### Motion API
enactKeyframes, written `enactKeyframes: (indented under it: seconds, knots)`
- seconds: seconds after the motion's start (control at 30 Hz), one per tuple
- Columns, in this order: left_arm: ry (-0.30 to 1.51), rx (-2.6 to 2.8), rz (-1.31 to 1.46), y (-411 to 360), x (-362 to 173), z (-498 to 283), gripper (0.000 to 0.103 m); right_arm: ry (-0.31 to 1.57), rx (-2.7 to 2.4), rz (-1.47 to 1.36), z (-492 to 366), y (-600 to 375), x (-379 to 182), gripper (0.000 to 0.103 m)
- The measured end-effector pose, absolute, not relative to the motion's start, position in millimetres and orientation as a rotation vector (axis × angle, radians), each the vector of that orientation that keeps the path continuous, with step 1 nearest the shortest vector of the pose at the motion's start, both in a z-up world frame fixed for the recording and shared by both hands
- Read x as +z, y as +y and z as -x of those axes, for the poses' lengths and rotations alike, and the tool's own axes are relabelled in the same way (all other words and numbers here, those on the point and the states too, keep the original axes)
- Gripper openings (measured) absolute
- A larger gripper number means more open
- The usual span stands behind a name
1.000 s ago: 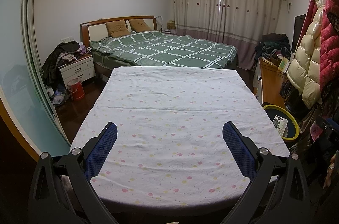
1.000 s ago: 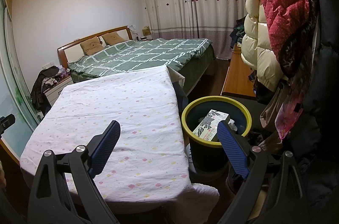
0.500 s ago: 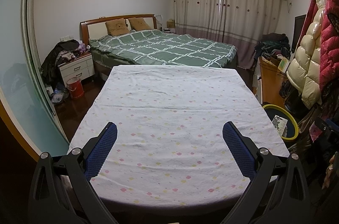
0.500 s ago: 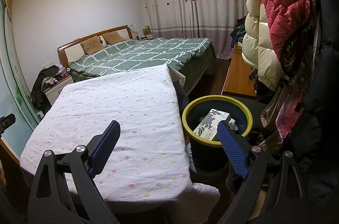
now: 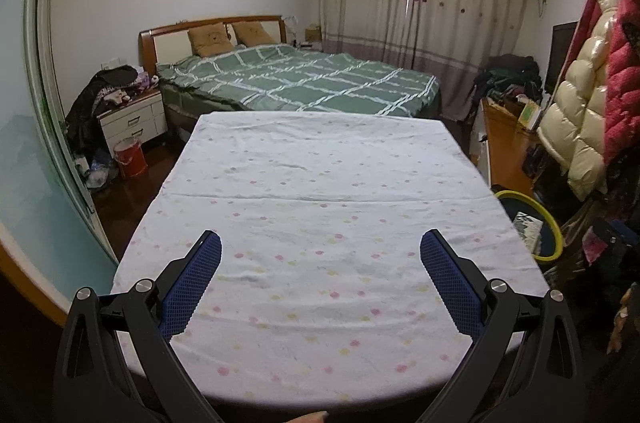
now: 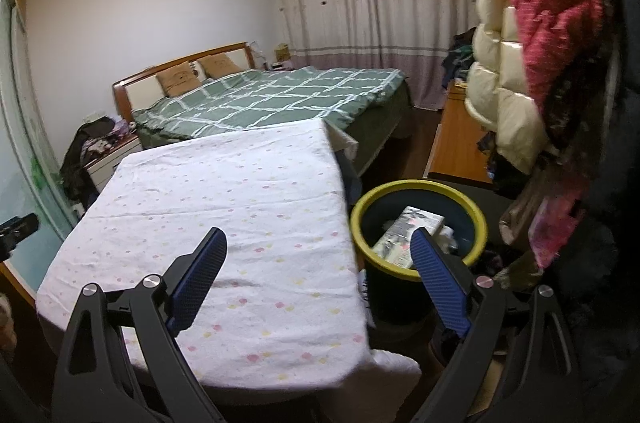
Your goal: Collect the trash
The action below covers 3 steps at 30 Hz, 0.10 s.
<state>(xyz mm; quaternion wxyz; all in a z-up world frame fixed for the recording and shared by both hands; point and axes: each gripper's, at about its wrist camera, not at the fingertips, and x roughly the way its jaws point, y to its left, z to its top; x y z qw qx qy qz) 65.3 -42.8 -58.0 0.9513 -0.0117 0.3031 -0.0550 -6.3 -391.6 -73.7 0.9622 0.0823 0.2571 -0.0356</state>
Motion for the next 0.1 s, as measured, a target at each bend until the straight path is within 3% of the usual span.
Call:
enactKeyframes:
  seconds: [0.1]
  knots:
    - [0.658,-0.077,0.018,-35.0,-74.2,-108.3,0.098,0.557,-0.033,-0.16,-32.6,-380.2,-78.0,0.093]
